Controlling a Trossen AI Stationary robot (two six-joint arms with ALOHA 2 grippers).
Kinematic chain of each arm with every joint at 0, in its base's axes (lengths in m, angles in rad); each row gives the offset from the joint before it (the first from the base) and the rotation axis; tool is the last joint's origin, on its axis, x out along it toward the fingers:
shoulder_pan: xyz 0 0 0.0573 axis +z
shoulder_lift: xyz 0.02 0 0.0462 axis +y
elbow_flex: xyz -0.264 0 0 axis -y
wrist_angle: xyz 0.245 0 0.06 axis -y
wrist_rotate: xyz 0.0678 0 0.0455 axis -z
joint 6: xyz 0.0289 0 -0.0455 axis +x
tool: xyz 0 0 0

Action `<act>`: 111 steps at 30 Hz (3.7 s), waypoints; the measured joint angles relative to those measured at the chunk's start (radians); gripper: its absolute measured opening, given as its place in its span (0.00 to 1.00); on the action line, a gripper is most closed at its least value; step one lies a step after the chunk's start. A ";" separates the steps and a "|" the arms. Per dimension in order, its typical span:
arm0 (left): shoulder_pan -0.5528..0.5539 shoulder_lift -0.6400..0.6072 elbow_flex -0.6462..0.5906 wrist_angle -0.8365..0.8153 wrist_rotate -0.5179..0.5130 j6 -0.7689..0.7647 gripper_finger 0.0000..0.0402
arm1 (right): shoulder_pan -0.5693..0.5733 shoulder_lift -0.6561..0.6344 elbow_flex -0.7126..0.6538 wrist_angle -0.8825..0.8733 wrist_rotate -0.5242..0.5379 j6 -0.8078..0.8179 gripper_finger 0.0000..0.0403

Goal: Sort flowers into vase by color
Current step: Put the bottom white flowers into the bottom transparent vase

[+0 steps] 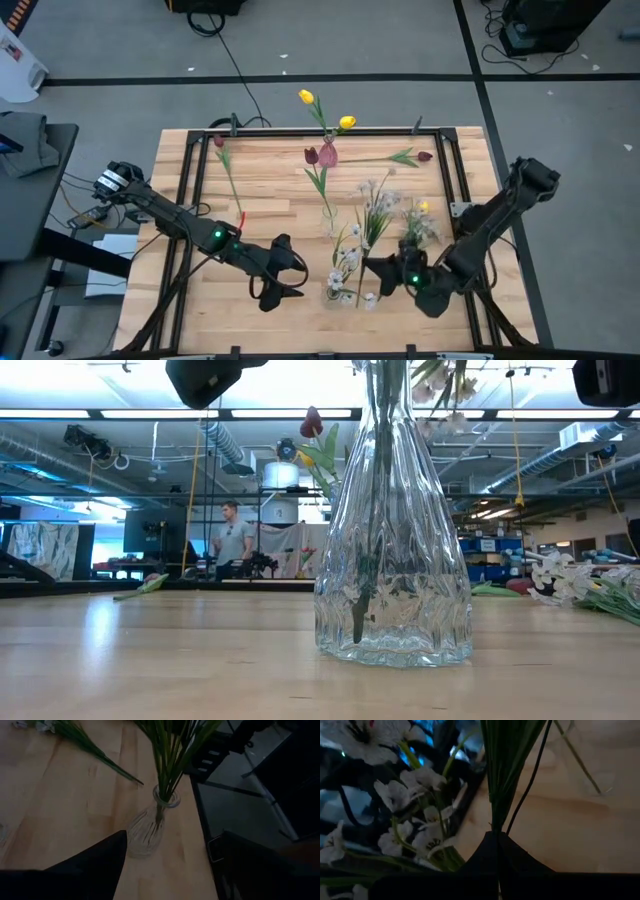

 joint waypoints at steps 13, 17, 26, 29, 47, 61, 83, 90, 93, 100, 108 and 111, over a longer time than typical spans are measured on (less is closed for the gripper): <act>0.000 0.000 0.000 0.007 -0.012 -0.054 0.81 | 0.039 0.056 0.000 0.180 0.369 -0.164 0.01; 0.001 0.000 0.000 0.005 -0.039 -0.052 0.81 | 0.039 0.071 0.000 0.324 0.394 -0.305 0.01; 0.009 0.000 0.000 0.005 -0.047 -0.050 0.81 | 0.037 0.190 0.000 0.617 0.414 -0.470 0.01; 0.008 0.000 0.000 0.004 -0.046 -0.058 0.81 | 0.038 0.218 0.000 0.703 0.414 -0.523 0.01; 0.009 0.000 0.000 0.003 -0.071 -0.043 0.81 | 0.045 0.233 0.002 0.881 0.361 -0.881 0.01; 0.010 0.056 -0.001 0.002 -0.035 -0.036 0.81 | 0.020 0.232 0.003 0.876 0.330 -0.961 0.01; 0.022 0.267 -0.001 0.325 -0.077 -0.021 0.81 | 0.002 0.232 0.003 0.803 0.172 -1.217 0.01; 0.011 0.370 0.000 0.456 -0.083 -0.023 0.81 | 0.014 0.232 0.003 0.687 0.122 -1.171 0.01; 0.007 0.387 0.000 0.454 -0.090 -0.024 0.81 | 0.014 0.243 0.003 0.633 0.097 -1.111 0.01; -0.001 0.368 0.000 0.452 -0.162 -0.045 0.81 | 0.014 0.346 0.003 0.700 0.070 -1.072 0.01; -0.005 0.354 0.001 0.450 -0.177 -0.046 0.81 | 0.025 0.429 0.003 0.807 0.066 -1.062 0.01; -0.007 0.354 0.001 0.450 -0.176 -0.046 0.81 | 0.028 0.429 0.003 0.803 0.062 -1.061 0.01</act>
